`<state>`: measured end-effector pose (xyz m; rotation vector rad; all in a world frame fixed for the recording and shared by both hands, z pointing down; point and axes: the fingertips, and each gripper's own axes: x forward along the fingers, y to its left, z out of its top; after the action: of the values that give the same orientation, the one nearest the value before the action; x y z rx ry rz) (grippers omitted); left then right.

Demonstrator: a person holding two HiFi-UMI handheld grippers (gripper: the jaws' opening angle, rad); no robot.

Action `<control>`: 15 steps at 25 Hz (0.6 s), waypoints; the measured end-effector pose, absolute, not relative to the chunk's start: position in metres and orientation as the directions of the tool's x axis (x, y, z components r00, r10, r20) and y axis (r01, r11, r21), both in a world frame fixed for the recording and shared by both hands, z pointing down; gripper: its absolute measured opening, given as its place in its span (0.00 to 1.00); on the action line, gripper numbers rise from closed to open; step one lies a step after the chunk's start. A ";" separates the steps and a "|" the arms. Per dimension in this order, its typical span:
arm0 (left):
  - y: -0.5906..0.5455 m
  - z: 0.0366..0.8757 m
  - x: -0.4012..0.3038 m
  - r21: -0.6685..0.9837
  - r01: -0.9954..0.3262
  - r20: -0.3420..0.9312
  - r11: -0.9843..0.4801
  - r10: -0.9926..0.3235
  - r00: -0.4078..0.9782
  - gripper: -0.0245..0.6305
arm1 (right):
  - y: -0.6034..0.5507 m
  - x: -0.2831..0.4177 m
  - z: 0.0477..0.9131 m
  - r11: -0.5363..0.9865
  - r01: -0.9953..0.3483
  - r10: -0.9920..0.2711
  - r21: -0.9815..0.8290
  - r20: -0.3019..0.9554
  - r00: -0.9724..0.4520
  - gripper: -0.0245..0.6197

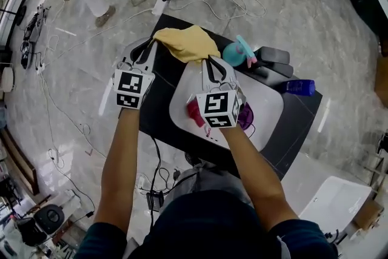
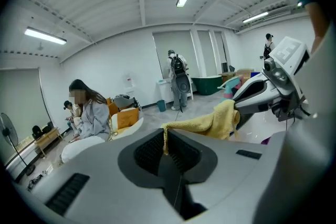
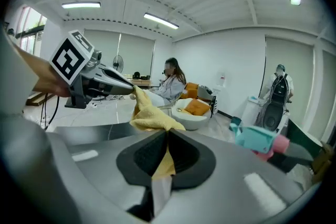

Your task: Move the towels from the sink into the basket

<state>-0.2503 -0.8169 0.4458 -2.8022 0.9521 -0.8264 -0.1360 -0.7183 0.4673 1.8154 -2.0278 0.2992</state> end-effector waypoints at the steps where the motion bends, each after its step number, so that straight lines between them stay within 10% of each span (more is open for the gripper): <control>1: -0.809 0.432 -0.257 -0.227 -0.552 0.452 -0.803 -0.588 0.671 0.08 | -0.713 -0.141 0.452 0.128 -0.986 -0.907 0.110 0.415 -0.072 0.08; 15: -0.690 0.257 -0.365 -0.246 -0.643 0.199 -0.725 -0.687 0.698 0.08 | -0.630 -0.216 0.264 0.166 -0.966 -0.976 0.197 0.172 -0.133 0.08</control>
<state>-0.3647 -0.6903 0.2569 -2.7476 1.0844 -0.4178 -0.2157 -0.6296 0.2641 1.8749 -2.1856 -0.0550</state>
